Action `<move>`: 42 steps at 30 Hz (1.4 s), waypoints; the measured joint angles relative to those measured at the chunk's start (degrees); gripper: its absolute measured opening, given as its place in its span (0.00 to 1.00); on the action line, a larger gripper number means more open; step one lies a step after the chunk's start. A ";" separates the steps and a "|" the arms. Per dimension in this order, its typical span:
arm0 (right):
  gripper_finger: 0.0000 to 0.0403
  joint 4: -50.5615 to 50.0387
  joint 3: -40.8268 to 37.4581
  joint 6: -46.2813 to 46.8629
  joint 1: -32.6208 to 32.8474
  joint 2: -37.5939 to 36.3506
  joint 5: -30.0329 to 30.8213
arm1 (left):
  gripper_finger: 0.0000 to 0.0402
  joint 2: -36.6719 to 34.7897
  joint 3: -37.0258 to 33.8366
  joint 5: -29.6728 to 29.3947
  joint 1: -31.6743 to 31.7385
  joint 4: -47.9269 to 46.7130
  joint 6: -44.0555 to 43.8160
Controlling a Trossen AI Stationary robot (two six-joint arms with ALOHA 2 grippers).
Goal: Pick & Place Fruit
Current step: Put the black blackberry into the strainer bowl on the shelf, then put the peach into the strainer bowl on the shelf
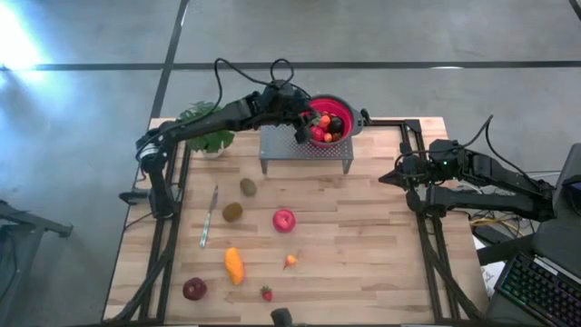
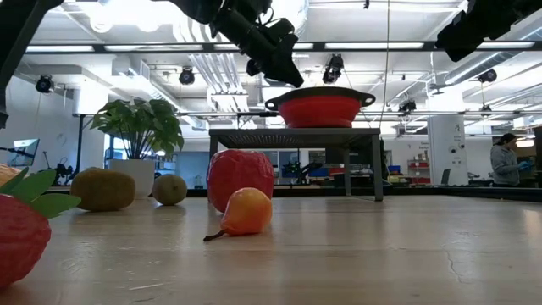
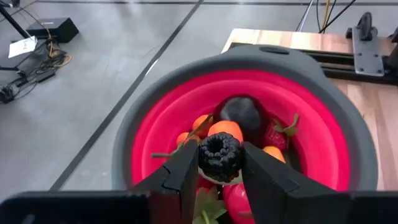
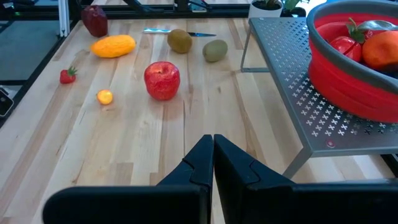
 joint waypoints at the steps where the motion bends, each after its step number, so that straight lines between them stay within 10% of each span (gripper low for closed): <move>1: 0.02 0.00 0.00 -0.07 0.00 -0.02 0.00 | 0.29 0.00 0.00 0.00 0.08 -0.47 -0.02; 25: 0.02 0.00 0.00 -0.06 0.00 0.00 0.00 | 0.31 0.31 -0.13 -0.15 0.19 -4.70 -2.16; 42: 0.02 0.00 0.00 -0.06 0.01 -0.01 -0.01 | 0.52 -2.72 0.63 0.93 -1.86 -10.60 0.86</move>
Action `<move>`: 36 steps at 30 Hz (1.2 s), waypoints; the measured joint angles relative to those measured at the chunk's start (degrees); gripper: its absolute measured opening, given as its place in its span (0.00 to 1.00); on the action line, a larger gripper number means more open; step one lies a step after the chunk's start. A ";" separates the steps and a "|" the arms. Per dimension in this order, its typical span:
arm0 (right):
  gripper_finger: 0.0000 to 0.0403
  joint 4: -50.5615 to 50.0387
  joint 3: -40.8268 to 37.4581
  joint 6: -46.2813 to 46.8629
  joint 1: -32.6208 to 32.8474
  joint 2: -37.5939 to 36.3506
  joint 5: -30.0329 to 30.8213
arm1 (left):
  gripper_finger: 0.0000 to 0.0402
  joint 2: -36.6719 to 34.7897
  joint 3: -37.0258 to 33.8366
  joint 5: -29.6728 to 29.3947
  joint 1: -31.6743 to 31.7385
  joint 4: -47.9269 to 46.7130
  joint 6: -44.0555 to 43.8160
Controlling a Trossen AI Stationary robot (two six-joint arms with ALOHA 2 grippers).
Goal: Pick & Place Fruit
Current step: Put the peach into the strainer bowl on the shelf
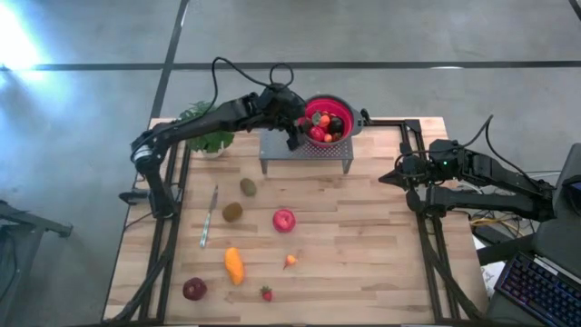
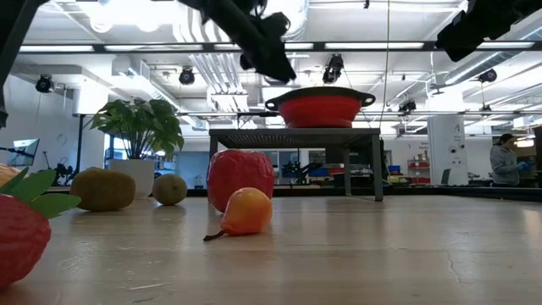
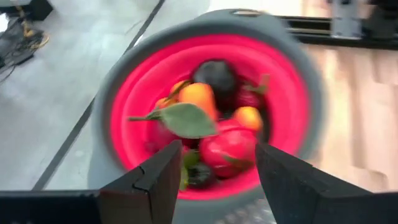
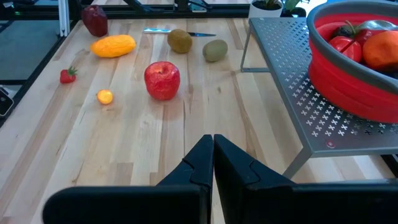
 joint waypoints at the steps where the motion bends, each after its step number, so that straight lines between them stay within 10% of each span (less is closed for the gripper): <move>1: 0.02 0.00 0.00 0.08 -0.01 -0.01 0.00 | 0.52 -0.60 0.16 0.05 -0.65 -0.80 0.27; 21: 0.02 0.00 0.00 0.04 0.01 0.01 0.00 | 0.51 -4.67 -0.87 -0.79 -25.19 -18.49 -11.55; 36: 0.02 0.00 0.00 0.00 0.01 0.01 0.01 | 0.51 -4.67 -15.06 -12.53 -45.03 -0.35 -24.92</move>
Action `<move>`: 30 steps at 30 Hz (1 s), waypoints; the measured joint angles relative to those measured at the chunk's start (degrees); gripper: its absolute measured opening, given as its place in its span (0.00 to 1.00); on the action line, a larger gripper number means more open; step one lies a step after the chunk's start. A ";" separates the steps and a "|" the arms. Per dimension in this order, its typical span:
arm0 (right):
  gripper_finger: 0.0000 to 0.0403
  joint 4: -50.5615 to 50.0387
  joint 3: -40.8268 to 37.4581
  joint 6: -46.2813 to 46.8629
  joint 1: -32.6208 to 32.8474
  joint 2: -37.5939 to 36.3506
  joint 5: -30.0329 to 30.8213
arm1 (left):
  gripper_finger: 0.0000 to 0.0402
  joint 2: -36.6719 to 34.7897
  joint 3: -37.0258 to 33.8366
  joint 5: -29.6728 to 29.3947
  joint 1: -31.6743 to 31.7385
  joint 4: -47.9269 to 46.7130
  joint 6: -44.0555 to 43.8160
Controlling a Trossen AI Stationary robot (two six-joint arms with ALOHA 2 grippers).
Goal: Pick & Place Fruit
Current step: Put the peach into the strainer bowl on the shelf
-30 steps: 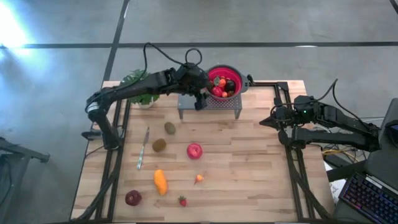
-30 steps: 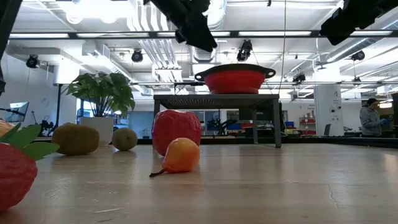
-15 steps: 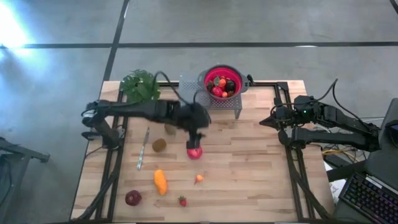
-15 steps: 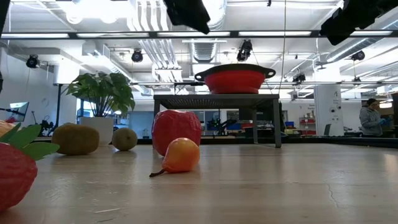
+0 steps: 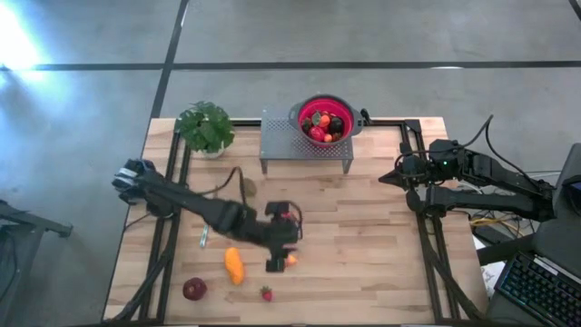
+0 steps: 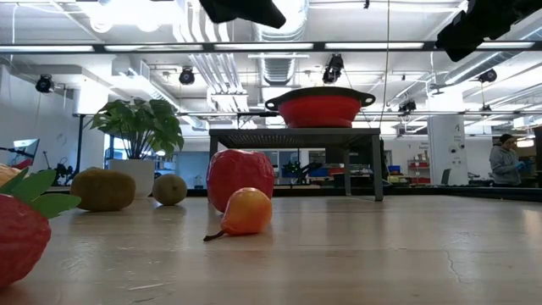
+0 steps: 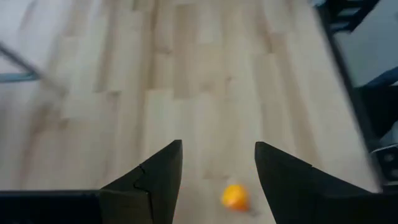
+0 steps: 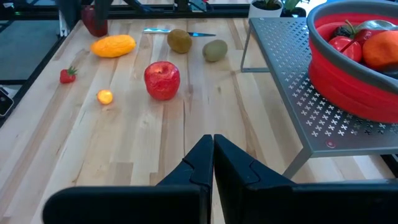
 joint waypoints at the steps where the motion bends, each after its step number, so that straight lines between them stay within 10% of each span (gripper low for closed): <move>1: 0.02 0.00 0.00 0.03 -0.02 -0.02 0.00 | 0.51 0.00 -2.09 0.00 -0.86 3.49 -0.30; 10: 0.02 0.02 0.00 0.14 0.00 -0.02 0.00 | 0.51 0.53 -15.93 -2.27 -3.66 23.89 -1.57; 30: 0.02 0.01 0.00 0.06 -0.02 -0.01 0.00 | 0.51 10.22 -17.06 -2.58 -4.11 24.60 -6.06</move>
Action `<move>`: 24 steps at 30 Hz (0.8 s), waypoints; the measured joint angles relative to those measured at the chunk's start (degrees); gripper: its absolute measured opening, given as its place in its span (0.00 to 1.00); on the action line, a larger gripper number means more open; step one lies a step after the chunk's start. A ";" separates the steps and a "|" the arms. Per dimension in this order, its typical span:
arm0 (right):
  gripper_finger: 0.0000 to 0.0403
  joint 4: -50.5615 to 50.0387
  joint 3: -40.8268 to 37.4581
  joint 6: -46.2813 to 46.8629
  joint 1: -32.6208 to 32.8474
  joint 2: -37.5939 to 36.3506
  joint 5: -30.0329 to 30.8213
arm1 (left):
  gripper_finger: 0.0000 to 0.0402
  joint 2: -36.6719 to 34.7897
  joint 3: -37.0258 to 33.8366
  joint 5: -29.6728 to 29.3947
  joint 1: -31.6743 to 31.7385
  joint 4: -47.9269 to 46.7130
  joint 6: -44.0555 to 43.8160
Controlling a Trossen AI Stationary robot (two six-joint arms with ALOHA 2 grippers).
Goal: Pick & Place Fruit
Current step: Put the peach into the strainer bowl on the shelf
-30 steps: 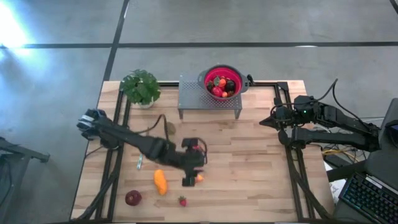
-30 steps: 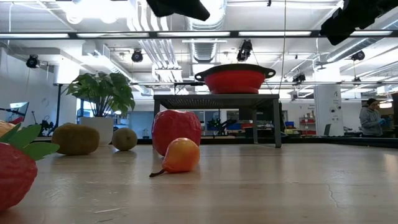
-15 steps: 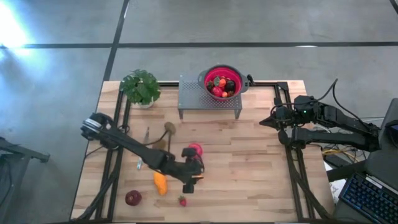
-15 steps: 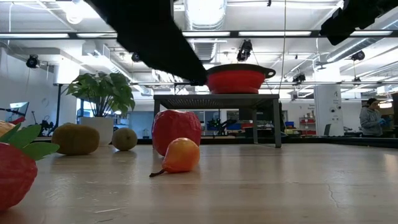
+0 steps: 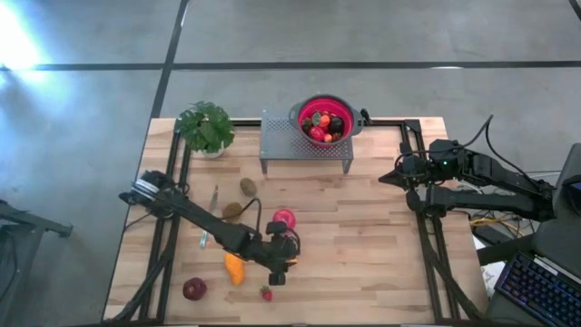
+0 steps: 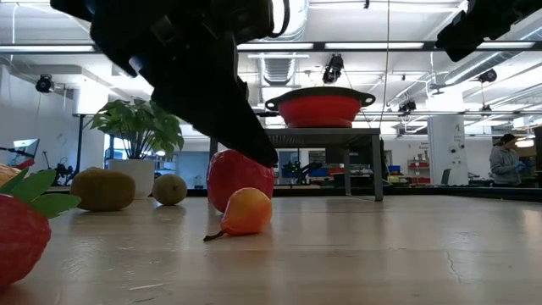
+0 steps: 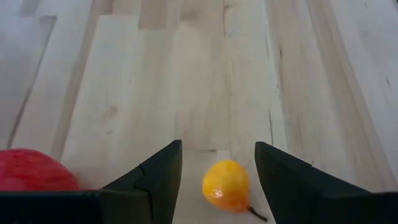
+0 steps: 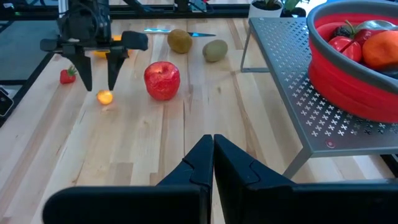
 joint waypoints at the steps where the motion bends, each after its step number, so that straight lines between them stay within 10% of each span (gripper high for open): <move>1: 0.02 0.00 0.00 0.04 0.02 0.01 -0.02 | 0.51 0.37 0.00 0.26 -0.05 0.38 -0.05; 24: 0.02 0.01 0.00 -0.04 0.02 0.01 0.00 | 0.51 1.63 -3.03 0.43 -0.82 1.74 -2.68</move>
